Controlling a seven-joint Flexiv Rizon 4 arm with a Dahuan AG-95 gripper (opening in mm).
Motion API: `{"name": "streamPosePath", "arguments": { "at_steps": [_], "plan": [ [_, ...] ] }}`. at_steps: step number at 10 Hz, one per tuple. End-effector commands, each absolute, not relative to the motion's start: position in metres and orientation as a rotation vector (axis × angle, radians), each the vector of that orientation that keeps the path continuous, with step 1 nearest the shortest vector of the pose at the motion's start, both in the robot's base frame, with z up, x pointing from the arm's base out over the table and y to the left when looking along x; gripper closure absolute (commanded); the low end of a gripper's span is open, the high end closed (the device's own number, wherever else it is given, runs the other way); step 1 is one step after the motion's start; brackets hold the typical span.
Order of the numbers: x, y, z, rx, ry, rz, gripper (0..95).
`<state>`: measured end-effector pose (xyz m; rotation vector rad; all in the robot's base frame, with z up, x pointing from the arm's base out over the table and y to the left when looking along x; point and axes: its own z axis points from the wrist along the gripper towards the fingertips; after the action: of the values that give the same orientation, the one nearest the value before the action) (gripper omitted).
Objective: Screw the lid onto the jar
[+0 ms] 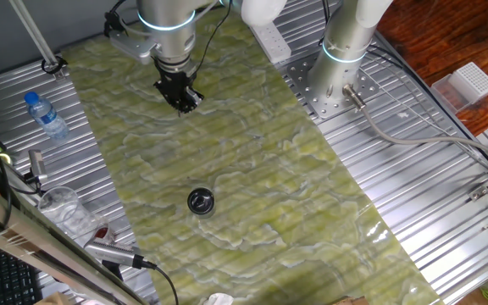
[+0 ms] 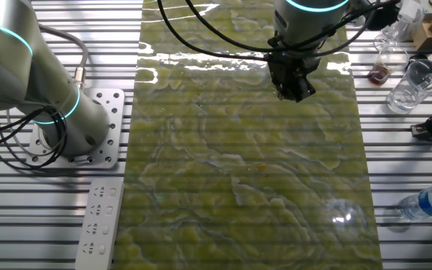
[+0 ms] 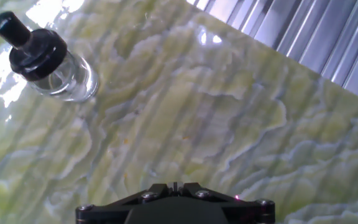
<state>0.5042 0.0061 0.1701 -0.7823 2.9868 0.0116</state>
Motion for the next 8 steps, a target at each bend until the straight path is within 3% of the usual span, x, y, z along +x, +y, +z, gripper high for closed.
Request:
{"name": "streamPosePath", "arguments": {
  "at_steps": [1,8],
  "plan": [
    [0.5062,0.0093,0.1749,-0.786,2.985,0.012,95.0],
    [0.5103,0.0181,0.1826,-0.955,2.831,0.003,95.0]
  ]
}}
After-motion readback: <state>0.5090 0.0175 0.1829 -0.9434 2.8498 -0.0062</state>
